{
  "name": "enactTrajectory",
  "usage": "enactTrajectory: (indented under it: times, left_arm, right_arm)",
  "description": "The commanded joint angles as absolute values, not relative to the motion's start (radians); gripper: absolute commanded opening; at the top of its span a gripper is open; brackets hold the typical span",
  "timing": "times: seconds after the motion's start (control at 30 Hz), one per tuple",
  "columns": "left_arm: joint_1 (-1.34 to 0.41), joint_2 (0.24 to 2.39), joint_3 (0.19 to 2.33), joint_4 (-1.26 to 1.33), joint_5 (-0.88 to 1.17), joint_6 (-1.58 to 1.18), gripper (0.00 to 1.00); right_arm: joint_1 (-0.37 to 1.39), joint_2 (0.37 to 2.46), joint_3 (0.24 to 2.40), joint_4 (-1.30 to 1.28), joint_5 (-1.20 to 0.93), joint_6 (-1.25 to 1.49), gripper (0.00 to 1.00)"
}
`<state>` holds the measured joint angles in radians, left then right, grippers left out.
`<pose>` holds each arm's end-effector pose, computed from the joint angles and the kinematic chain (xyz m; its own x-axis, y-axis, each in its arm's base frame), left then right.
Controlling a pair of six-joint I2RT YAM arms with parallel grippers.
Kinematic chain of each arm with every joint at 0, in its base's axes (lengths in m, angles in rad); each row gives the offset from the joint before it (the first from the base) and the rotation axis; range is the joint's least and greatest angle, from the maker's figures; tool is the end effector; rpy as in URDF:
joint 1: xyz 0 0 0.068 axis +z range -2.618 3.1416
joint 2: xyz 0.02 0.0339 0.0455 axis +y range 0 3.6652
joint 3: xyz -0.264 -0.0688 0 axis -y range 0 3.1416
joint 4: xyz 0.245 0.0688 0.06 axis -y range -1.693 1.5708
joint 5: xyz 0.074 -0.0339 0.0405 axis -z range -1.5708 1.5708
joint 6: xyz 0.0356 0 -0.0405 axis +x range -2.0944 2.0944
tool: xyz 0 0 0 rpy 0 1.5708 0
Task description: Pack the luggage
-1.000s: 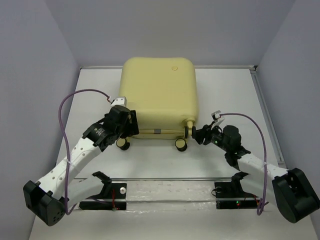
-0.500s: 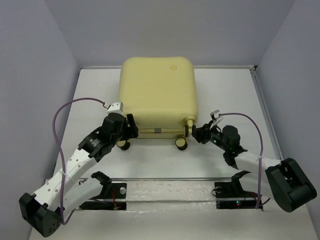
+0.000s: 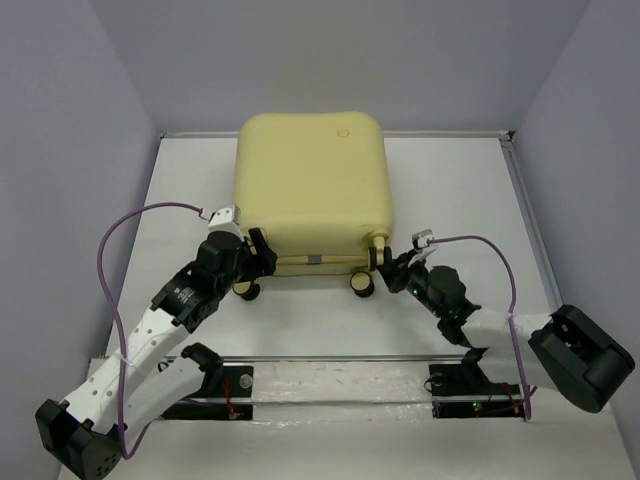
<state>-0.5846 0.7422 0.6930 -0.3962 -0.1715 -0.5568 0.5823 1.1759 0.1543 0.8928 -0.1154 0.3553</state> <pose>0.1464 -0.0896 0.2928 -0.5245 -0.2773 -0.8050 0.1627 0.8954 -0.4145 0.1698 0.1167 0.1655 -0.3238 0.2005 -0.9246 -0.5643 0.7435 0.3589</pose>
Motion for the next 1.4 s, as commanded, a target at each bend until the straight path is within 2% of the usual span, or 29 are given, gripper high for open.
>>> enactTrajectory:
  times: [0.0,0.13,0.17,0.33,0.47,0.53,0.63,0.8,0.9,1.07,1.27,1.37]
  left_arm:
    - [-0.595,0.735,0.762,-0.104,-0.034,-0.571,0.06]
    - [-0.597,0.750,0.769,-0.014,0.041,-0.604,0.06]
    - [-0.597,0.752,0.758,0.029,0.073,-0.613,0.06]
    - [-0.633,0.729,0.704,0.109,0.101,-0.667,0.06]
    - [-0.664,0.726,0.680,0.140,0.112,-0.690,0.06]
    - [-0.683,0.738,0.687,0.144,0.120,-0.695,0.06]
    - [-0.741,0.761,0.718,0.152,0.095,-0.690,0.06]
    - [-0.772,0.784,0.791,0.155,0.118,-0.701,0.06]
    - [-0.773,0.792,0.828,0.153,0.144,-0.718,0.06]
    - [-0.775,0.761,0.841,0.147,0.146,-0.764,0.06]
    - [-0.793,0.735,0.744,0.313,0.157,-0.902,0.06]
    - [-0.798,0.720,0.733,0.311,0.140,-0.910,0.06]
  right_arm:
    - [0.869,1.186,0.123,1.084,0.245,0.399,0.07]
    - [1.154,1.299,0.133,1.187,0.561,0.434,0.07]
    - [1.204,1.363,0.164,1.239,0.710,0.414,0.07]
    - [1.370,1.601,0.283,1.593,0.896,0.208,0.07]
    - [1.382,1.718,0.449,1.573,0.780,0.196,0.07]
    - [1.382,1.724,0.551,1.387,0.692,0.235,0.07]
    - [1.391,1.756,0.638,1.246,0.461,0.294,0.07]
    - [1.403,1.871,0.721,1.314,0.146,0.490,0.07]
    - [1.427,1.969,0.814,1.341,0.065,0.511,0.07]
    - [1.450,1.997,0.888,1.341,0.060,0.499,0.07]
    - [1.450,2.143,1.018,1.575,0.168,0.618,0.07]
    - [1.460,2.128,0.921,1.673,0.296,0.649,0.07]
